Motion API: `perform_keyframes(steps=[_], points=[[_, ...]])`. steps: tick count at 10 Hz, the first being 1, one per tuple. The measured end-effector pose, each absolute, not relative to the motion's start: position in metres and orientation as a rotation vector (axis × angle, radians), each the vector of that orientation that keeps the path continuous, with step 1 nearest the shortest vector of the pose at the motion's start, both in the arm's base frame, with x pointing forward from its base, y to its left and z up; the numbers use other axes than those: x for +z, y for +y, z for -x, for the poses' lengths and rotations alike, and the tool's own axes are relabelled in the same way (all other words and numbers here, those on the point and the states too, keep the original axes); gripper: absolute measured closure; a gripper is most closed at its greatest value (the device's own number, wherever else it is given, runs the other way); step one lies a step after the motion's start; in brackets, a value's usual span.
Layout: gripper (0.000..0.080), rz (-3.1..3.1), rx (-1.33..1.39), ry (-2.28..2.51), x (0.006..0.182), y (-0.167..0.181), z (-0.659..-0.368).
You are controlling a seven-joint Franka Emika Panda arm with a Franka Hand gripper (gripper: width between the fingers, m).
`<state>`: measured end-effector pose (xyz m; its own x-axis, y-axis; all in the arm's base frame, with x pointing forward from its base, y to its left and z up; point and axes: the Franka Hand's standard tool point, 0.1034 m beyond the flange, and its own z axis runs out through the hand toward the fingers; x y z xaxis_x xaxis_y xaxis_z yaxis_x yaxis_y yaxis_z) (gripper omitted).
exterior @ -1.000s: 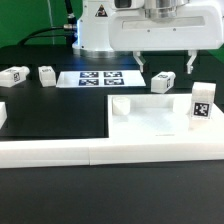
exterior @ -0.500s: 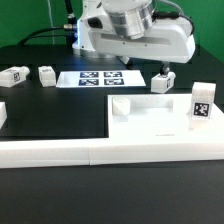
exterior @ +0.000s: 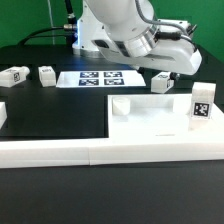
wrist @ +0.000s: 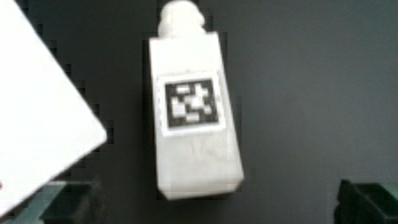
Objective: Assemble square table
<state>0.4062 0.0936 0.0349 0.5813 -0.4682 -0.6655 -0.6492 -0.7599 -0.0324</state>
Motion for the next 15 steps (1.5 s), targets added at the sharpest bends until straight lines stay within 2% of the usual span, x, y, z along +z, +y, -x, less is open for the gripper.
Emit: perform_keyframes(steps=[4, 8, 14, 15], points=[[0.0150, 2.537, 0.945, 0.919, 0.033, 0.091, -0.407], [0.0150, 2.384, 0.904, 0.876, 0.020, 0.091, -0.389], [0.0150, 2.351, 0.958, 0.879, 0.018, 0.092, -0.383], [0.0150, 2.337, 0.991, 0.887, 0.010, 0.091, -0.379]])
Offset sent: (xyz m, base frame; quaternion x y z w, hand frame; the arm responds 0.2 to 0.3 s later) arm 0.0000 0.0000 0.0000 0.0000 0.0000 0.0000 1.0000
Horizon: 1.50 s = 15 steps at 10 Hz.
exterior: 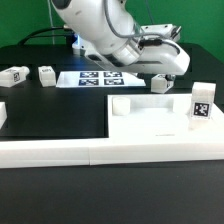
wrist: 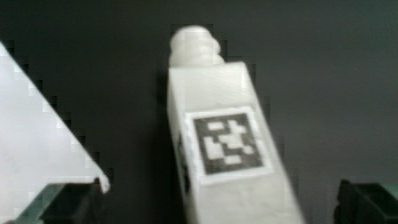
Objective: Assemble square table
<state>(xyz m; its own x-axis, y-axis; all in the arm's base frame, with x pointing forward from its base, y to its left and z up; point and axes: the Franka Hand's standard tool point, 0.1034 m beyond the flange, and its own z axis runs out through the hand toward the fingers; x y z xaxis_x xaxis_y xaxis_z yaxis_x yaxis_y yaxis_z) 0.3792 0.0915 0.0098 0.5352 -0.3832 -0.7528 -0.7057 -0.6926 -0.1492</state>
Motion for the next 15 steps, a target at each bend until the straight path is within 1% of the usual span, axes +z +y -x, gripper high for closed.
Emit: perform_keyframes(steps=[2, 5, 6, 7, 8, 9, 15], points=[[0.0150, 2.332, 1.020, 0.897, 0.0024, 0.0926, -0.3745], [0.0150, 2.335, 1.022, 0.908, 0.0020, 0.0935, -0.3771], [0.0178, 2.334, 1.021, 0.909, 0.0020, 0.0931, -0.3773], [0.0178, 2.334, 1.021, 0.910, 0.0020, 0.0928, -0.3774], [0.0357, 2.333, 1.020, 0.911, 0.0020, 0.0925, -0.3775], [0.0514, 2.333, 1.020, 0.912, 0.0021, 0.0921, -0.3776], [0.0511, 2.330, 1.016, 0.917, 0.0022, 0.0900, -0.3783]])
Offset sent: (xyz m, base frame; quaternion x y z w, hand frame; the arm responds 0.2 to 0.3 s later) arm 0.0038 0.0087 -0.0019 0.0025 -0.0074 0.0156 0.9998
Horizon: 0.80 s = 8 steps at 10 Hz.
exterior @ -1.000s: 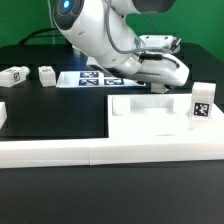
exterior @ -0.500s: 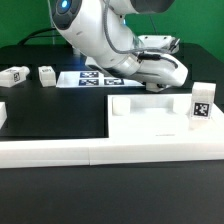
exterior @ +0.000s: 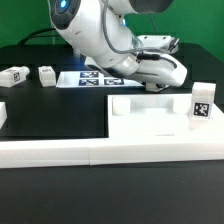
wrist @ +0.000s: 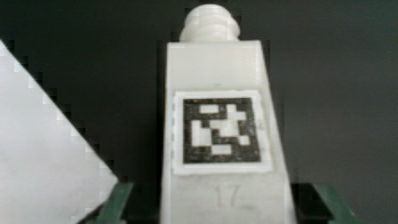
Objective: Assemble square table
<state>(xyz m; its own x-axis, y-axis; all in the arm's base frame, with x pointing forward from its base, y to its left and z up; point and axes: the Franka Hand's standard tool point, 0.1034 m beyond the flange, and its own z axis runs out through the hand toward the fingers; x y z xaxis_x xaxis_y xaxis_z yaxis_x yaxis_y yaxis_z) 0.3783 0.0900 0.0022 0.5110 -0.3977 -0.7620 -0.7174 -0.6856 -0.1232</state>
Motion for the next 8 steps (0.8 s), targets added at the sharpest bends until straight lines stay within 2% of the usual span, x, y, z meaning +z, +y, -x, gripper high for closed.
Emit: perform_keyframes(steps=[1, 2, 5, 6, 8], points=[[0.0511, 2.350, 1.043, 0.881, 0.009, 0.083, -0.378], [0.0511, 2.420, 1.037, 0.788, 0.035, 0.062, -0.399], [0.0509, 2.450, 0.919, 0.739, 0.090, 0.047, -0.431], [0.0509, 2.456, 0.845, 0.773, 0.097, 0.046, -0.439], [0.0509, 2.535, 0.667, 0.829, 0.093, 0.048, -0.430]])
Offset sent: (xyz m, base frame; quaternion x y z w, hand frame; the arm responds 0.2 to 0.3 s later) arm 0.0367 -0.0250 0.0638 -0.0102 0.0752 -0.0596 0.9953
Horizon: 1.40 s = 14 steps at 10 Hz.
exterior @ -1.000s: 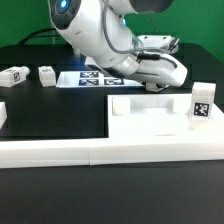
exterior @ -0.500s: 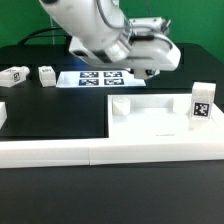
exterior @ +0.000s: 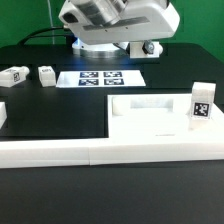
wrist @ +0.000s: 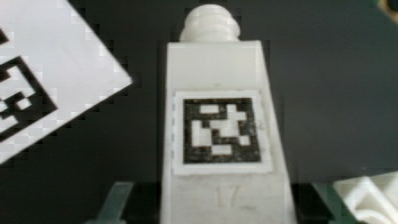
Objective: Assemble square table
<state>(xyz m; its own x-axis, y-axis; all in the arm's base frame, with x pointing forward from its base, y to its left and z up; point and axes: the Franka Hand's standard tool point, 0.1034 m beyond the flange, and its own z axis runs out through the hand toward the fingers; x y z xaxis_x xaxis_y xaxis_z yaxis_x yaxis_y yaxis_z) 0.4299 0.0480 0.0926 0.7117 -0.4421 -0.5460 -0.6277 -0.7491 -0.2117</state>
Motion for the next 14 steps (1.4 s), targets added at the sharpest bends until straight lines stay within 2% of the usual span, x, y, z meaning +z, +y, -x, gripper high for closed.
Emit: perform_keyframes(steps=[2, 4, 6, 8, 10, 12, 14], points=[[0.0509, 2.632, 0.503, 0.821, 0.096, 0.040, -0.441], [0.0509, 2.761, 0.353, 0.703, 0.126, 0.022, -0.474], [0.0509, 2.892, 0.103, 0.581, 0.153, 0.006, -0.523], [0.0509, 2.918, -0.100, 0.598, 0.145, 0.010, -0.516], [0.0509, 2.935, -0.313, 0.595, 0.146, 0.008, -0.525], [0.0509, 2.978, -0.489, 0.520, 0.146, 0.000, -0.550], [0.0509, 2.976, -0.697, 0.428, 0.157, 0.016, -0.576]])
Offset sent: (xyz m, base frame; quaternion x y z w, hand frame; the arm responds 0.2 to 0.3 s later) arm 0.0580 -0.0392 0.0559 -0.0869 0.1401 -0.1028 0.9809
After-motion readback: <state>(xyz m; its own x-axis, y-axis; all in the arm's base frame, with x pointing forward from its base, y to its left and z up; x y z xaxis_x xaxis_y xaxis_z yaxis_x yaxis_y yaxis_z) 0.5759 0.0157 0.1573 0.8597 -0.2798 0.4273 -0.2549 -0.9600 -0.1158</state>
